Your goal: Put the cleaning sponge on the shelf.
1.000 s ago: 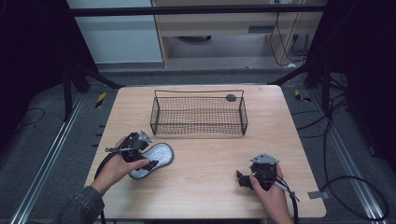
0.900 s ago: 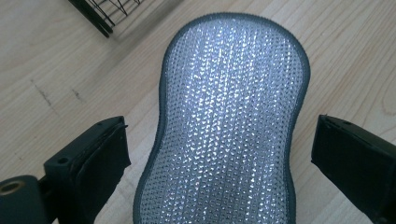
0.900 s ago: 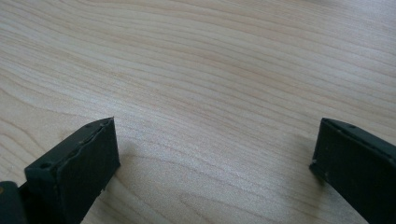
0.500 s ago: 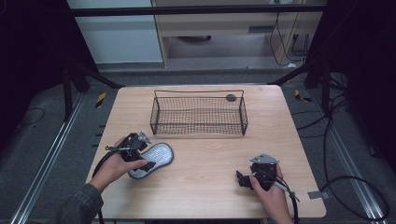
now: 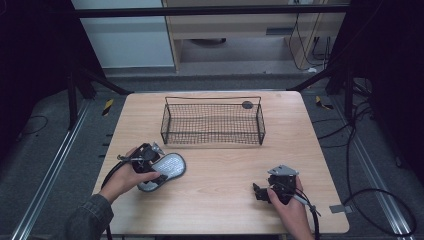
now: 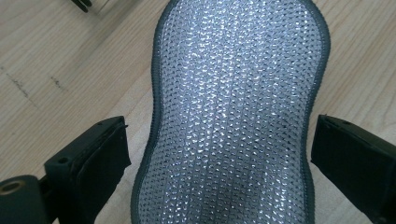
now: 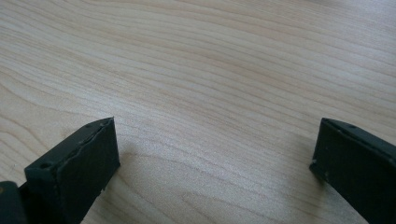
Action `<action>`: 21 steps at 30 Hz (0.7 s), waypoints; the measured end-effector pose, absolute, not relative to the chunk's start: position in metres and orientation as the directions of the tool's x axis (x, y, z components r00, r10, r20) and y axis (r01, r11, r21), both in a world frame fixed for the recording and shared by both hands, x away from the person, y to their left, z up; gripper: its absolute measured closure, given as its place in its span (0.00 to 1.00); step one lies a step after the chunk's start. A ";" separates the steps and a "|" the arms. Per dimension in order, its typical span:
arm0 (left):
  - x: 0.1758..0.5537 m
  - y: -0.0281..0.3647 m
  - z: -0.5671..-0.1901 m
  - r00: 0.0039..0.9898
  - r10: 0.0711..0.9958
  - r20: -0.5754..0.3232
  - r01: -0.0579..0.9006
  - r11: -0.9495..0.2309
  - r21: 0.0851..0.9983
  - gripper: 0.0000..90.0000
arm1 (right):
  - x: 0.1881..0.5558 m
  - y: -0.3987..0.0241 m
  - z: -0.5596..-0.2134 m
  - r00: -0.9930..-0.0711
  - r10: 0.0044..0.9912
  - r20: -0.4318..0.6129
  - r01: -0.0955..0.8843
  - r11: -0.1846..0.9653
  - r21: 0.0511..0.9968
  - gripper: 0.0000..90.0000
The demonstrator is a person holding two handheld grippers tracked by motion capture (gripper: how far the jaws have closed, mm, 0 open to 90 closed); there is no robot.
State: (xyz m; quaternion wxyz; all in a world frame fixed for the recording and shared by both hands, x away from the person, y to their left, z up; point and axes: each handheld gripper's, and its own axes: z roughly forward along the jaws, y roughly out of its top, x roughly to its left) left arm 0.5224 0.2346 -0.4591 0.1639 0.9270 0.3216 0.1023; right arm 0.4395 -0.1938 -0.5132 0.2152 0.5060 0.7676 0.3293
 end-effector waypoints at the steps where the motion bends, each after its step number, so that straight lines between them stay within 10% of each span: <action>1: 0.523 0.235 -0.461 0.775 0.627 0.078 0.563 -0.741 0.366 0.04 | 0.439 -0.194 -0.513 -0.396 0.918 0.003 0.635 0.271 0.723 0.01; 21: 0.534 0.230 -0.478 0.797 0.603 0.037 0.560 -0.760 0.329 0.02 | 0.439 -0.194 -0.514 -0.405 0.914 -0.007 0.629 0.284 0.724 0.01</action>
